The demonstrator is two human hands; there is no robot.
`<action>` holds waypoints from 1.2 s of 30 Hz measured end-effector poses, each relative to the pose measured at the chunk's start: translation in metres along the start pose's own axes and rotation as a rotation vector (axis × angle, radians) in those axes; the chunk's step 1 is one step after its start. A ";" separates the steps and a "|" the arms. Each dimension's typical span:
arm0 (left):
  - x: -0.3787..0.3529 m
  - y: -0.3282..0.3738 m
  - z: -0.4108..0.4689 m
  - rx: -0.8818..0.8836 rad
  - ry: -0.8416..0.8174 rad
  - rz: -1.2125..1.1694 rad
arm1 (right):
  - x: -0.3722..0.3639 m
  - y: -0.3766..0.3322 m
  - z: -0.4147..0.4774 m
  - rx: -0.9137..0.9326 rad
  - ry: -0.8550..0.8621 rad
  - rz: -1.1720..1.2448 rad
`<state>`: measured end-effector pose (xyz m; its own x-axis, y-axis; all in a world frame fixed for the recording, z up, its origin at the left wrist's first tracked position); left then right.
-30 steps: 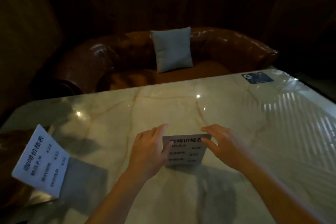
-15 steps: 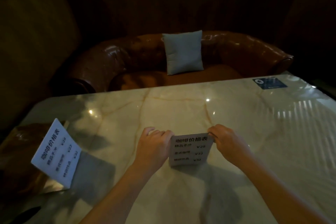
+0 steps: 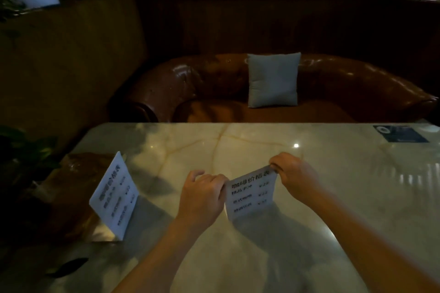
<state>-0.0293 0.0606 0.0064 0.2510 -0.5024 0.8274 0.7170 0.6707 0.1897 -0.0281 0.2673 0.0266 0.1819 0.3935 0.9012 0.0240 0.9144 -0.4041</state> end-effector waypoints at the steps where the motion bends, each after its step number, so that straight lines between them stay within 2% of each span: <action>1: 0.002 -0.006 -0.002 0.021 -0.005 0.009 | -0.003 -0.007 0.008 0.003 -0.015 0.003; 8: 0.018 -0.049 -0.012 0.104 -0.013 0.070 | -0.025 -0.056 0.060 0.111 -0.103 -0.017; 18: 0.045 -0.115 -0.009 0.261 -0.088 0.155 | -0.070 -0.133 0.134 0.292 -0.110 -0.024; 23: 0.061 -0.145 0.005 0.361 -0.149 0.229 | -0.098 -0.162 0.171 0.292 -0.134 0.042; 27: 0.070 -0.166 0.019 0.371 -0.256 0.252 | -0.118 -0.181 0.199 0.309 -0.149 0.076; 33: 0.070 -0.192 0.025 0.421 -0.251 0.232 | -0.134 -0.197 0.228 0.327 -0.227 0.138; 36: 0.068 -0.206 0.023 0.542 -0.267 0.191 | -0.141 -0.208 0.233 0.371 -0.238 0.153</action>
<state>-0.1751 -0.0990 0.0361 0.1214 -0.2400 0.9631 0.2270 0.9513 0.2085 -0.2880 0.0441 0.0201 -0.0752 0.4978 0.8640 -0.3463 0.7995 -0.4908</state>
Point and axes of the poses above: each hand's wrist, its own z-axis towards the middle knuckle, its own x-axis out of the back of the hand, y = z × x, the point moved 2 cm from there along z, towards the middle knuckle, and after that the axes turned 13 degrees about -x, right-handed, at the moved point
